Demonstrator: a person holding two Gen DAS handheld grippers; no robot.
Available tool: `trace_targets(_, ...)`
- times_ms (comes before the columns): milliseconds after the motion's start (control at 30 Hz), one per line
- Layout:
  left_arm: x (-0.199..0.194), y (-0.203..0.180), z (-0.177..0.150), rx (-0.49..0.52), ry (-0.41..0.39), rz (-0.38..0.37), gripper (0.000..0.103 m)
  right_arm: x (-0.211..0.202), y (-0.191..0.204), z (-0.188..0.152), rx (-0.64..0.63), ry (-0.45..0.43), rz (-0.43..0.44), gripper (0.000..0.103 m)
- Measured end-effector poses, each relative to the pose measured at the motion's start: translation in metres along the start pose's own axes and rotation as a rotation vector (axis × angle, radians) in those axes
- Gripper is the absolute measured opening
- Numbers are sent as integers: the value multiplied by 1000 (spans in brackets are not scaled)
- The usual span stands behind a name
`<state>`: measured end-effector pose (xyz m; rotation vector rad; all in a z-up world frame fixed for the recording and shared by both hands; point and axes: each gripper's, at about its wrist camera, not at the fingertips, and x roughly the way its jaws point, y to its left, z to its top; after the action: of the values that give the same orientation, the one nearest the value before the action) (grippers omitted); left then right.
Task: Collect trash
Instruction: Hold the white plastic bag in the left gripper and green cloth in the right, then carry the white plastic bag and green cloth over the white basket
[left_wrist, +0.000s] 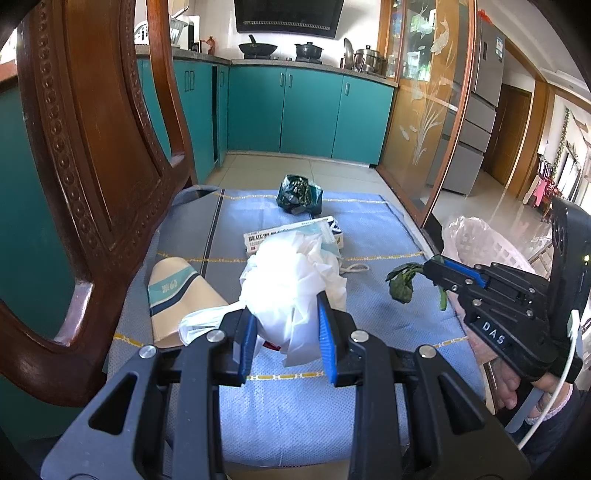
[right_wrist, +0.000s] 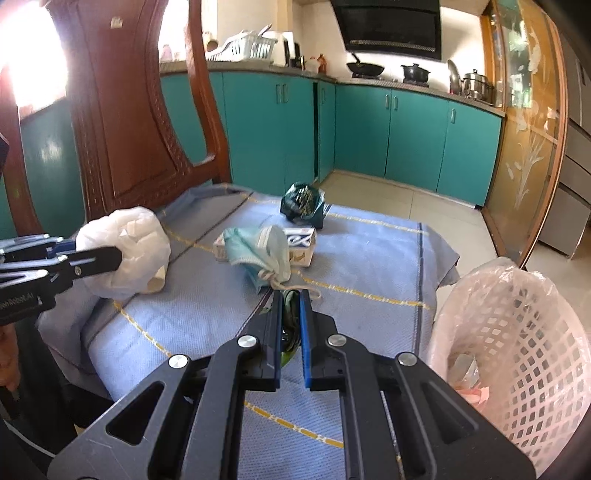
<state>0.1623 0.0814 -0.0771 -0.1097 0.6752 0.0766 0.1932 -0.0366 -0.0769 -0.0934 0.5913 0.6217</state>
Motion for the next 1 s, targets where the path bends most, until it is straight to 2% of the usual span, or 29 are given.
trace_targets(467, 1, -7, -2, 15, 9, -4, 30, 4, 7, 0, -27, 15, -2, 9)
trace_targets(700, -1, -6, -3, 11, 5, -3, 30, -1, 3, 1, -10, -5, -14, 9)
trace_targets(867, -4, -7, -3, 9, -1, -4, 30, -15, -6, 4, 14, -56, -38, 9)
trace_targets(1000, -4, -11, -3, 12, -1, -15, 30, -42, -22, 7, 60, -138, -48, 9)
